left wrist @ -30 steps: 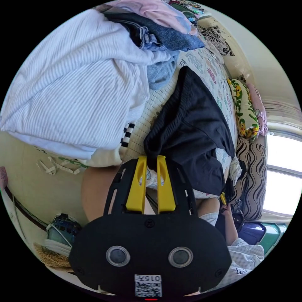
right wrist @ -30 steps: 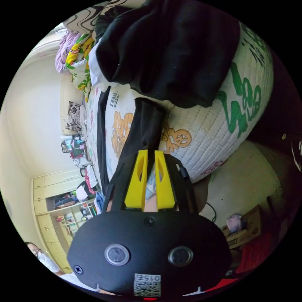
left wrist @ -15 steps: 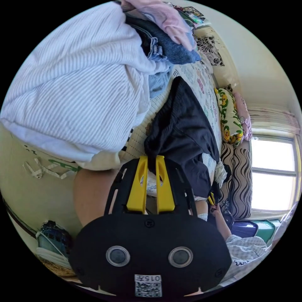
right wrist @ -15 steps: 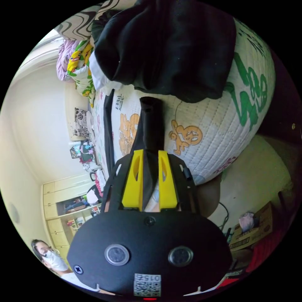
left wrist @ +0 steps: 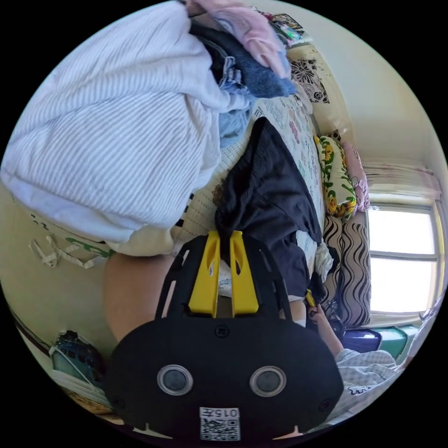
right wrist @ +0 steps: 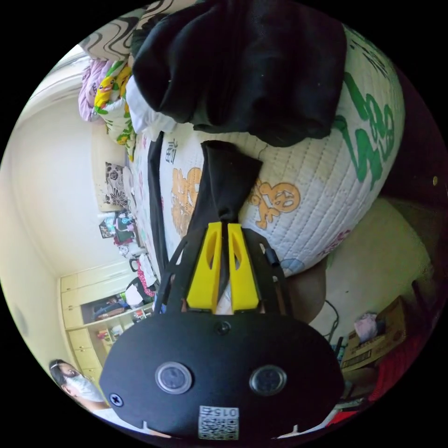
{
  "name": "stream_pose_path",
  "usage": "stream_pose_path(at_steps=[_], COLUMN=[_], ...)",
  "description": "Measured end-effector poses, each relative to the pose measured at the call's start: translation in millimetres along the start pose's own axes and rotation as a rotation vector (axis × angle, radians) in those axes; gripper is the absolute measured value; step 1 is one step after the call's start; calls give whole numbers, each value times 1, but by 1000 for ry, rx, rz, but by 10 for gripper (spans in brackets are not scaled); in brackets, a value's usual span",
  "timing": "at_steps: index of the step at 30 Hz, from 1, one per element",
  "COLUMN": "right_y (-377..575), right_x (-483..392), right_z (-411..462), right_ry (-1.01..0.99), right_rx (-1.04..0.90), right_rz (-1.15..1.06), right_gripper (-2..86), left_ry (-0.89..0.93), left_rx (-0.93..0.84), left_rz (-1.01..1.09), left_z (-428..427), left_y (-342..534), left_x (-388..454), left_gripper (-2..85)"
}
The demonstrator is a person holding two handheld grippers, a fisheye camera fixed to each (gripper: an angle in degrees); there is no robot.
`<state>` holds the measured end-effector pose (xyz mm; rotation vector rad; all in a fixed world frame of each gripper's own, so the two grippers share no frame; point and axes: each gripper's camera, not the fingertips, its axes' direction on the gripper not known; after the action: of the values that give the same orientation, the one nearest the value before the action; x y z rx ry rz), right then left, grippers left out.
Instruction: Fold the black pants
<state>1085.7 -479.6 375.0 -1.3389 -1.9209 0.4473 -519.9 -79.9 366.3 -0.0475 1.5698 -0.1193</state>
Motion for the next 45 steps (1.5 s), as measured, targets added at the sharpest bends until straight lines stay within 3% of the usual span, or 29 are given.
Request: stream_pose_path(at_steps=[3,6,13,19,31,39,42,44,45], right_y=[3,1,-44,-100,-174,-193,-193,-177,-157], right_x=[-21,-53,-189,-271,-346,-361,-357,-365,-372], right_z=[-3,-8,18,89,255,251,252,269,291], right_ry=[12,-15,133,253,414,546,388,245,187], right_rx=[0,-11,-79,-124,-124,63,-23,-199,-401], right_rz=[-43,-93,-312,-340,-276,-278,-380,-597,-742], right_gripper=[12,6,3,3,18,45,28,17,14], left_ry=[36,279,253,194,112,-73,-195,-208,-186], left_rx=[31,151,232,230,207,178,186,184,184], left_rz=[23,-26,98,105,-1,15,33,56,81], left_z=[-12,-33,-45,-15,76,105,116,120,119], left_y=[1,-3,-55,-109,-200,-213,-214,-214,-212], left_x=[8,12,69,96,100,107,118,123,126], left_gripper=[10,6,3,5,15,19,27,44,62])
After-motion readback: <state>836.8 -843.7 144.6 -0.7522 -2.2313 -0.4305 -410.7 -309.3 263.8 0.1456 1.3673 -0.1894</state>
